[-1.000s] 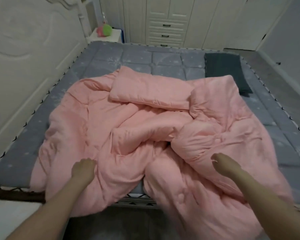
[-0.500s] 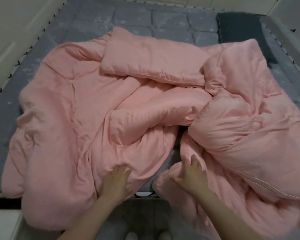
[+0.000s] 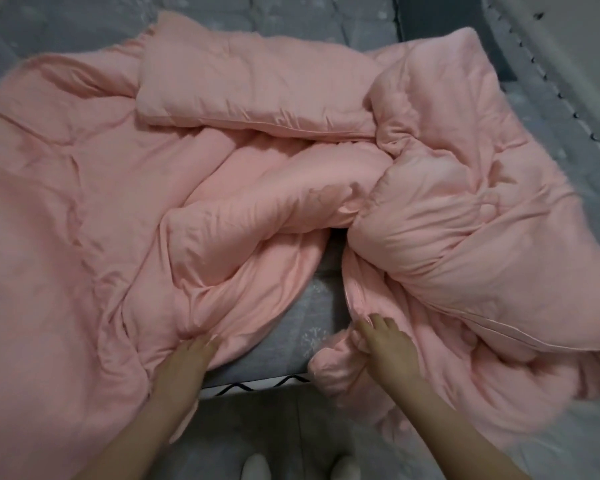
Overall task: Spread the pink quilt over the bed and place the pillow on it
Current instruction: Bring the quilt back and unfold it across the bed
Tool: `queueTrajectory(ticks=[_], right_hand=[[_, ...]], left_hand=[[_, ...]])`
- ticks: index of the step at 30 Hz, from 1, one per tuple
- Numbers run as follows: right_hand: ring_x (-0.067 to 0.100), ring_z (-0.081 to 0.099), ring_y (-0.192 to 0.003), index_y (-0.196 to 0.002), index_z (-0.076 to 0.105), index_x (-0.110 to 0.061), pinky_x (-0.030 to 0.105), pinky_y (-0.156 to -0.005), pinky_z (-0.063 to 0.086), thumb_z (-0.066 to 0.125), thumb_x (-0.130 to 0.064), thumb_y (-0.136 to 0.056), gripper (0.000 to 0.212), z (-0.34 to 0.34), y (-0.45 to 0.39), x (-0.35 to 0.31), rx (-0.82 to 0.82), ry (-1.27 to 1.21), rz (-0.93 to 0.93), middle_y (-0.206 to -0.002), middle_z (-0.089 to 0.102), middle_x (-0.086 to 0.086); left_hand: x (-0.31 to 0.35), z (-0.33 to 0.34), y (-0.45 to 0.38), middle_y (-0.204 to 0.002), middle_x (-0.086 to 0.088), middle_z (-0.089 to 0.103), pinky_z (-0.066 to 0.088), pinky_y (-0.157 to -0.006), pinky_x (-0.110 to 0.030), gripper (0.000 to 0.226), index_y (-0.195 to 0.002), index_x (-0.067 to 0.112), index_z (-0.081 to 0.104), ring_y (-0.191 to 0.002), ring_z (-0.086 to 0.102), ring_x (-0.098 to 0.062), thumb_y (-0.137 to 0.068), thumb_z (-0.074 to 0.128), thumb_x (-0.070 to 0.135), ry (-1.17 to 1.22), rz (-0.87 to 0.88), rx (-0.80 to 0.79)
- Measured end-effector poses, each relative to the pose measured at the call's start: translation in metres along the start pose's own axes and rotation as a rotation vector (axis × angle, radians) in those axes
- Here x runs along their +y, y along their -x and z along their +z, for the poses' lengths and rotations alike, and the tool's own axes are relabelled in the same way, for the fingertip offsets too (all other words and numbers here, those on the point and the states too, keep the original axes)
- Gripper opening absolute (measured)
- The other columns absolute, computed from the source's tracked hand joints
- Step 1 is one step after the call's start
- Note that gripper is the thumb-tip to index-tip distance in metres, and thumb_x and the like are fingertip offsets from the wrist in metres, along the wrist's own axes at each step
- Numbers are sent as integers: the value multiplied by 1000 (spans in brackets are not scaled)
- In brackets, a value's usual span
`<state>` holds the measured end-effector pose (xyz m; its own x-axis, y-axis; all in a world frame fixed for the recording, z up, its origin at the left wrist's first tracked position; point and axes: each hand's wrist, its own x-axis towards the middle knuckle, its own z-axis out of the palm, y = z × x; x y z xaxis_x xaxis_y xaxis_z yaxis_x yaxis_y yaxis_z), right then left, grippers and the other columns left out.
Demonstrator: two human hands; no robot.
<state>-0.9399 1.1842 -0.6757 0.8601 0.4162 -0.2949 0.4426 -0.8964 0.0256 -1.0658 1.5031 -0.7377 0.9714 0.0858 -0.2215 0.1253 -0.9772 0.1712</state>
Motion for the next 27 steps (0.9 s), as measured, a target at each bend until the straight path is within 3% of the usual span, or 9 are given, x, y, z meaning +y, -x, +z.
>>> queueTrajectory(ticks=[2,4,8,11,14,16,19,23,27], right_hand=[[29,61,-88,-112,59,-23,37,-57,51,71,-15,-59,55,-7,8,7,-90,-135,-11,-100,59,3],[26,50,-112,-130,43,-28,37,-78,48,58,-21,-74,59,-13,16,16,-151,-257,-4,-121,49,2],[22,48,-120,-141,32,-27,35,-92,44,49,-31,-86,58,-23,37,42,-122,-355,-25,-134,46,0],[26,55,-114,-139,40,-19,35,-89,48,57,-24,-81,60,-26,63,82,-97,-287,-9,-134,50,4],[19,69,-82,-116,61,-23,27,-59,55,79,-30,-50,68,-34,92,143,-10,-239,81,-108,66,-2],[23,66,-94,-125,54,-23,32,-67,53,70,-26,-65,62,-41,109,187,-17,-300,142,-118,62,-1],[29,56,-113,-135,44,-18,38,-83,48,52,-20,-82,53,-56,133,256,20,-312,221,-132,51,5],[28,52,-117,-140,36,-16,38,-86,47,47,-20,-85,57,-78,145,333,25,-266,291,-139,44,6],[30,47,-117,-141,30,-15,40,-91,45,49,-34,-86,61,-93,137,376,-4,-239,327,-137,41,8]], left_hand=[[-3,-5,1,-90,-9,70,55,-49,-31,49,-99,17,65,-63,66,-28,-52,73,4,20,-49,-109],[2,-8,2,-83,-7,68,52,-43,-29,59,-88,18,66,-57,64,-27,-33,87,23,-3,-80,-238],[63,-37,-7,-71,-3,64,49,-40,-26,58,-83,25,53,-54,63,-24,-34,70,50,2,22,-206],[134,-64,-26,-89,0,70,53,-52,-25,67,-96,26,65,-71,68,-19,-40,69,61,-19,114,-86],[206,-88,-42,-107,-4,69,56,-64,-32,71,-107,20,67,-88,68,-24,-46,78,55,16,129,-46],[246,-104,-50,-116,-7,65,56,-72,-36,77,-115,18,65,-100,66,-26,-48,83,51,58,120,-19],[302,-128,-55,-110,-5,68,57,-65,-35,80,-109,17,67,-96,68,-24,-39,87,50,35,110,-9],[366,-159,-62,-130,2,54,51,-80,-36,76,-124,23,56,-113,56,-24,-55,79,46,101,47,25],[416,-178,-73,-120,-8,59,51,-78,-39,74,-121,16,58,-108,57,-31,-55,80,43,78,12,71]])
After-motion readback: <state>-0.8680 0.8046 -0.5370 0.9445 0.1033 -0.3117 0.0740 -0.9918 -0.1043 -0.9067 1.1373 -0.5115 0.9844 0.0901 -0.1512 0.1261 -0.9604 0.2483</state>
